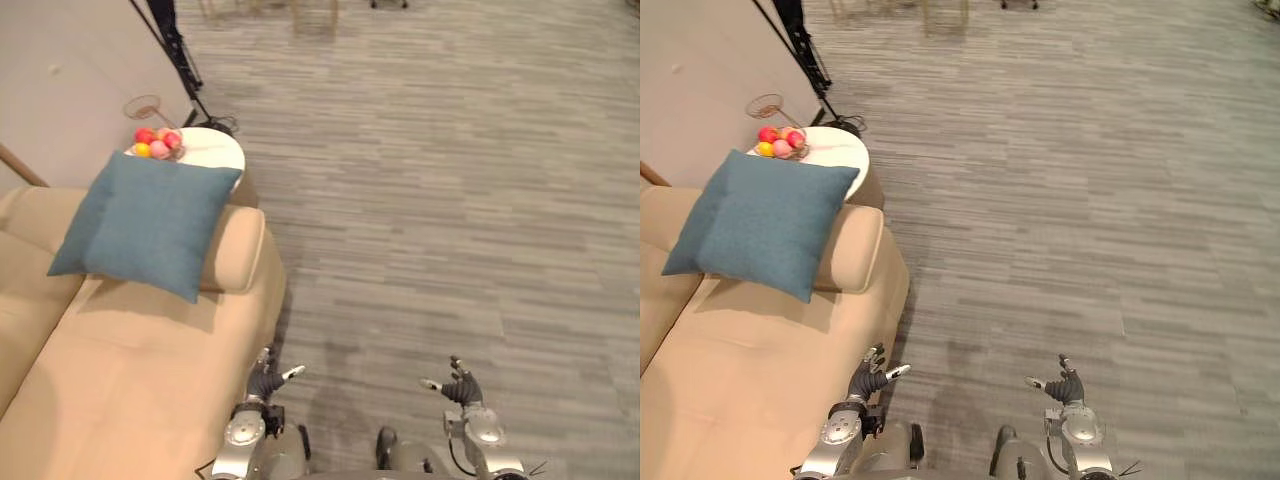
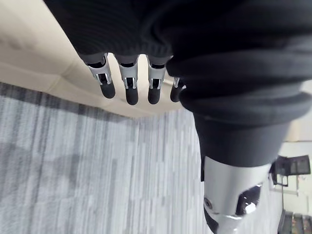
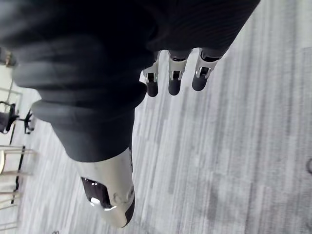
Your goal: Pick up cushions and gather them together orderly.
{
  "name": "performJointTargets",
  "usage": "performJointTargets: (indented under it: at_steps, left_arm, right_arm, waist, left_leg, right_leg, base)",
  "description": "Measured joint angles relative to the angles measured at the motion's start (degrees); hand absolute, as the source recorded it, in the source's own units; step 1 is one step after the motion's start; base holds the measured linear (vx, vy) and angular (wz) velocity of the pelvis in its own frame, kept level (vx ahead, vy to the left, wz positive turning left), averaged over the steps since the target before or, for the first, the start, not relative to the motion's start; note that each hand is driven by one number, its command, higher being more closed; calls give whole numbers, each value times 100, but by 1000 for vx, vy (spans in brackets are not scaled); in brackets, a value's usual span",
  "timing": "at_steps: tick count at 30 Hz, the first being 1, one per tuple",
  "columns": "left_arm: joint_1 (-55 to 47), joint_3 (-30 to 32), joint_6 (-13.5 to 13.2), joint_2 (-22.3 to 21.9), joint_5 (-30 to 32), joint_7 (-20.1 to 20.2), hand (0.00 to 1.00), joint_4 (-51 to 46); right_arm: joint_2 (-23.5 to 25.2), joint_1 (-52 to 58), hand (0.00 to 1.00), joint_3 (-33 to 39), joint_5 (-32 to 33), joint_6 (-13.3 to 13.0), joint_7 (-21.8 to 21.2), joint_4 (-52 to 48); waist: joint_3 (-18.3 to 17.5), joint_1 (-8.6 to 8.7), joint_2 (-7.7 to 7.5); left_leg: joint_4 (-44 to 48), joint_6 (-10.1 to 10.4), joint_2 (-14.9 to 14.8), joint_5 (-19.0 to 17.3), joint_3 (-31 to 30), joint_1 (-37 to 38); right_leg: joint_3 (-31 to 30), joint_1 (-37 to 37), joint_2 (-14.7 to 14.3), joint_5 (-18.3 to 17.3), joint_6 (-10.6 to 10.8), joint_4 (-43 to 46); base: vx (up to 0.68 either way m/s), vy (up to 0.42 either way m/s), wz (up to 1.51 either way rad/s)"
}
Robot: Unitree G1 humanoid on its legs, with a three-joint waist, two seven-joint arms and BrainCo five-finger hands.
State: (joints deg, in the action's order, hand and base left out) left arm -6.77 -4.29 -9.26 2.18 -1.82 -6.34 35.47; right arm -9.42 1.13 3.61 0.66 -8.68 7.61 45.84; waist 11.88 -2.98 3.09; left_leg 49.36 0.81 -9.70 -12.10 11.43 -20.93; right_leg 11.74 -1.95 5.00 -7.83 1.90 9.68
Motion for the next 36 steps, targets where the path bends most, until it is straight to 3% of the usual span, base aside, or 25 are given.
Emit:
performJointTargets:
  at_steps: [1, 2, 3, 4, 6, 7, 8, 9, 10, 11, 12, 14, 15, 17, 19, 20, 21, 22, 25, 26, 27, 29, 33, 36]
  left_arm:
    - [-49, 7, 4, 2, 0, 1, 0, -1]
    - [-161, 17, 2, -5, -1, 1, 0, -11]
    - [-262, 55, 29, 5, 2, 0, 0, 10]
    - [-340, 160, 22, 18, 12, -5, 0, -50]
    - [-350, 380, 34, -25, 19, -1, 0, -58]
    - [-364, 400, 38, -61, 19, 1, 0, -45]
    - [-366, 393, 38, -61, 20, 1, 0, -35]
    - [-356, 392, 45, -57, 19, 3, 0, -4]
    - [-342, 395, 63, -20, 19, -13, 0, 2]
    - [-344, 398, 63, -3, 18, -23, 0, 3]
    - [-345, 395, 64, 13, 16, -38, 0, 1]
    - [-330, 404, 60, 30, 14, -83, 0, -7]
    - [-292, 406, 57, 33, 11, -152, 0, -6]
    - [-172, 396, 57, 18, -7, -159, 0, -11]
    - [33, 386, 58, -15, -35, -162, 0, -4]
    - [55, 387, 57, -15, -35, -162, 0, -4]
    - [59, 392, 50, 9, -35, -161, 0, -44]
    - [64, 410, 53, -25, -35, -166, 0, -58]
    - [-12, 380, 32, -205, -30, -142, 0, -167]
    - [11, 380, 29, -271, -32, -140, 0, -171]
    - [10, 380, 28, -274, -32, -141, 0, -171]
    - [-9, 383, 29, -260, -36, -142, 0, -165]
    - [-28, 379, 29, -65, -34, -142, 0, -99]
    - [-67, 386, 29, 186, -34, -147, 0, -48]
  right_arm:
    - [-84, -10, 0, -1, 0, 2, 2, 32]
    - [-146, 68, 0, 29, -1, 11, -3, 94]
    - [-59, 51, 0, 62, -3, 34, 3, 238]
    - [-2, 49, 0, 49, -12, 24, -9, 238]
    - [1, -9, 0, 68, -59, 22, -12, 268]
    - [6, -57, 0, 125, -91, 24, -11, 294]
    - [5, -54, 0, 138, -127, 24, -13, 300]
    - [-5, -24, 0, 153, -138, 24, -16, 305]
    - [-6, 67, 0, 157, -190, 26, -21, 314]
    - [-1, 86, 0, 154, -208, 26, -25, 314]
    - [7, 121, 0, 138, -253, 25, -25, 313]
    - [8, 243, 0, 132, -251, 20, -20, 257]
    - [-5, 287, 0, 143, -246, 18, -18, 183]
    - [9, 402, 0, 200, -225, 15, -14, 57]
    - [91, 594, 0, 394, -49, 17, -5, -76]
    - [126, 617, 0, 451, -18, 17, -3, -95]
    - [221, 797, 0, 512, 20, 23, -2, -175]
    - [232, 951, 0, 541, 117, 33, -5, -218]
    - [257, 1009, 0, 691, 207, 16, 2, -563]
    - [294, 995, 0, 778, 227, -12, 5, -787]
    - [303, 977, 0, 791, 234, -18, 5, -832]
    - [366, 910, 0, 909, 398, -74, 21, -863]
    - [470, 910, 0, 1014, 569, -101, 52, -629]
    - [462, 935, 0, 1241, 616, -100, 117, -550]
  waist:
    - [-8, -84, 123]
    - [-16, -124, 257]
    - [-65, -150, 121]
    - [-165, -131, 1]
    - [-178, -151, -45]
    - [-193, -142, -112]
    - [-201, -119, -157]
    - [-204, -79, -217]
    - [-204, -82, -239]
    - [-204, -84, -239]
    - [-210, -71, -224]
    - [-250, -75, -216]
    - [-276, -72, -194]
    - [-304, -59, -198]
    - [-292, 91, -232]
    - [-288, 100, -265]
    - [-308, 112, -424]
    - [-269, 138, -423]
    - [-359, 64, -279]
    - [-392, 41, -238]
    - [-394, 34, -235]
    - [-390, 40, -261]
    - [-497, 65, -418]
    - [-539, 71, -451]
  left_leg:
    - [-1406, 148, 78, 131, 266, -62]
    - [-2504, 70, 78, 834, 600, 6]
    - [-2545, -366, 298, 792, 755, 202]
    - [-2503, -419, 445, 613, 775, 136]
    - [-2160, -787, 547, 319, 734, 37]
    - [-2087, -864, 730, 81, 568, 173]
    - [-2123, -868, 858, 22, 459, 260]
    - [-2228, -928, 1088, -75, 215, 521]
    - [-2343, -962, 1285, -158, -97, 874]
    - [-2389, -972, 1348, -169, -236, 1041]
    - [-2587, -971, 1448, -168, -572, 1415]
    - [-2747, -970, 1528, -167, -1075, 1822]
    - [-2741, -903, 1540, -201, -1485, 1957]
    - [-2647, -738, 1545, -293, -2010, 1971]
    - [-2223, -371, 1548, -502, -2714, 1861]
    - [-2115, -262, 1550, -567, -2773, 1855]
    - [-1874, 13, 1568, -754, -2841, 1845]
    - [-1633, 128, 1415, -957, -2888, 1817]
    - [-1819, 258, 968, -883, -2850, 1738]
    - [-2196, 458, 749, -750, -2708, 1748]
    - [-2332, 512, 670, -704, -2607, 1747]
    - [-2835, 454, 304, -476, -1680, 1760]
    - [-3390, 405, 160, -34, -753, 1763]
    - [-3588, 400, 198, 114, -731, 1740]
  right_leg:
    - [80, -212, 46, -228, 168, -6]
    - [180, -476, -24, -407, 271, -62]
    - [164, -730, 130, -514, 303, -99]
    - [168, -693, 246, -512, 291, -60]
    - [216, -634, 365, -491, 358, 334]
    - [230, -433, 581, -500, 722, 1323]
    - [175, -282, 700, -427, 923, 1849]
    - [-117, 170, 900, 37, 1355, 3153]
    - [-304, 655, 953, -45, 1267, 4499]
    - [-280, 786, 946, -174, 1194, 4838]
    - [-215, 1000, 891, -462, 829, 5095]
    - [-39, 1326, 751, -764, 531, 4578]
    - [-194, 1572, 542, -913, 452, 3711]
    - [-658, 1885, 222, -897, 462, 2774]
    - [-2091, 2003, -162, -497, 736, 1449]
    - [-2359, 1966, -184, -349, 768, 1230]
    - [-2642, 1840, -105, 85, 825, 899]
    - [-2268, 1796, -92, 353, 662, 1285]
    - [-1519, 1734, -124, 64, 376, 1460]
    - [-1196, 1703, -102, 11, 278, 1447]
    - [-1116, 1692, -99, 10, 272, 1429]
    - [-752, 1546, -66, 53, 164, 1238]
    - [-535, 1391, 50, 222, 138, 804]
    - [-538, 1236, 26, 521, 237, 298]
  base:
    - [600, 216, 32]
    - [633, 220, 44]
    - [720, 233, 57]
    - [521, 158, 58]
    - [533, 204, 63]
    - [546, 219, 80]
    - [649, 241, 118]
    - [517, 119, 128]
    - [504, 96, 131]
    - [494, 26, 137]
    - [564, -27, 143]
    - [484, -60, 158]
    - [380, -127, 162]
    - [366, -166, 167]
    - [295, -243, 223]
    - [401, -398, 234]
    - [386, -477, 212]
    - [305, -421, 200]
    - [173, -362, 142]
    - [68, -313, 102]
    - [35, -343, 105]
    - [-43, -203, 80]
    - [-93, -64, 40]
    - [-66, 28, 4]
